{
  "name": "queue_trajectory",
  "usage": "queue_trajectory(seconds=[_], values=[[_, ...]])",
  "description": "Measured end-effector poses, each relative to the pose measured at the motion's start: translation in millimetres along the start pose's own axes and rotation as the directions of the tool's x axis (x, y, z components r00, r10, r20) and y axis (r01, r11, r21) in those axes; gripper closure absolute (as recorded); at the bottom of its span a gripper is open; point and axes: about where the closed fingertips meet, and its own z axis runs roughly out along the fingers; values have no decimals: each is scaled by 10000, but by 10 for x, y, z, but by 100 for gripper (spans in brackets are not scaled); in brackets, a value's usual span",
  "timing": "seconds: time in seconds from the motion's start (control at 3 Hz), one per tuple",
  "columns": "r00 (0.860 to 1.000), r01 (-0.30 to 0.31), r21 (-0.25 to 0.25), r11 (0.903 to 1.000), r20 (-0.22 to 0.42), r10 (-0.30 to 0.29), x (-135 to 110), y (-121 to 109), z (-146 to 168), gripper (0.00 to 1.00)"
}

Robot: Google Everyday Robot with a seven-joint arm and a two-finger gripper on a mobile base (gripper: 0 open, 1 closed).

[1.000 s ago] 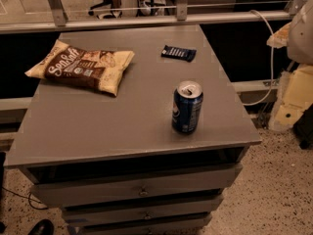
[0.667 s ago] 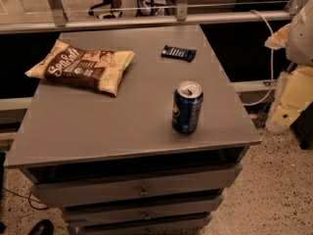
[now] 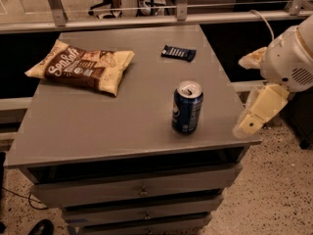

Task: Knock pepsi can over

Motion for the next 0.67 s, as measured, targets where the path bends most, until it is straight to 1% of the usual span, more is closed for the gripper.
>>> queue_trajectory(seconds=[0.33, 0.67], values=[[9849, -156, -520, 9985, 1712, 243, -233, -4, 276, 0], [9432, -154, -915, 9957, 3291, 448, -388, -30, 532, 0]])
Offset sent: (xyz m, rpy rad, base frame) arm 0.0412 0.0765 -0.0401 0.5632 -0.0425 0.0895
